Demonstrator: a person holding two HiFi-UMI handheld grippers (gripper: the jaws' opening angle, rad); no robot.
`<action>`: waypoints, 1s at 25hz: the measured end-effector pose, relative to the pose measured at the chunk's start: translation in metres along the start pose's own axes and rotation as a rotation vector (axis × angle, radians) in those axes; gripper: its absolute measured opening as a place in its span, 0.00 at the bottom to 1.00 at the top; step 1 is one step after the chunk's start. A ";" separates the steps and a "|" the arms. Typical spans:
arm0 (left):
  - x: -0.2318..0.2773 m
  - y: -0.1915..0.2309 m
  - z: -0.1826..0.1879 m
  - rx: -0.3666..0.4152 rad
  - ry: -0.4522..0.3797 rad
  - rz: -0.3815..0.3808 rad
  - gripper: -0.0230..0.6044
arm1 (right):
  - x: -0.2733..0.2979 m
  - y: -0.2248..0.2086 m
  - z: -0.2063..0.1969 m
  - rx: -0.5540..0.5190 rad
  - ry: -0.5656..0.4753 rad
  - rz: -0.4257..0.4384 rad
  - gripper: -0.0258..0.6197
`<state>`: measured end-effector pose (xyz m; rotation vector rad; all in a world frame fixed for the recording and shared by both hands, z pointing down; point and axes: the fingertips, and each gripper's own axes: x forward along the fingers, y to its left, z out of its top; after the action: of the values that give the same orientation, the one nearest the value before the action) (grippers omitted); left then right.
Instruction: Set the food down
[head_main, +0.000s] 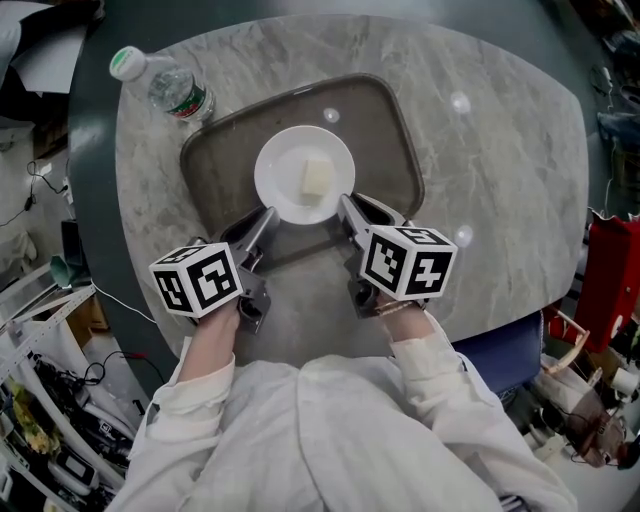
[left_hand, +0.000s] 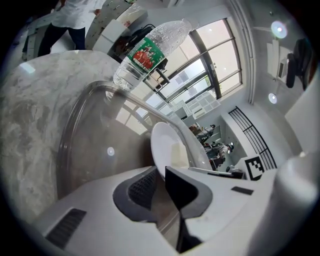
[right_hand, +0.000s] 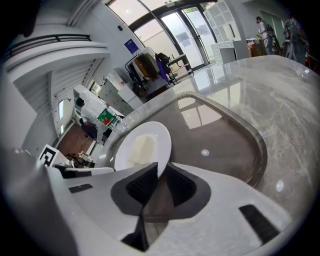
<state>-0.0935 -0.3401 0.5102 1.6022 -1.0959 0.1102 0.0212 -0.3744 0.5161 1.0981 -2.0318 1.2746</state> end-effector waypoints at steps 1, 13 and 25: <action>0.000 0.001 0.000 -0.006 -0.002 0.005 0.11 | 0.000 0.001 0.000 -0.015 0.003 0.000 0.08; 0.001 0.000 -0.002 -0.097 0.003 -0.028 0.11 | -0.007 0.004 0.000 -0.040 -0.045 -0.008 0.08; -0.031 -0.014 0.016 0.055 -0.082 -0.055 0.11 | -0.051 0.039 0.007 -0.026 -0.222 0.160 0.05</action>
<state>-0.1084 -0.3364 0.4761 1.6972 -1.1194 0.0387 0.0169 -0.3526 0.4553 1.1272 -2.3351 1.2446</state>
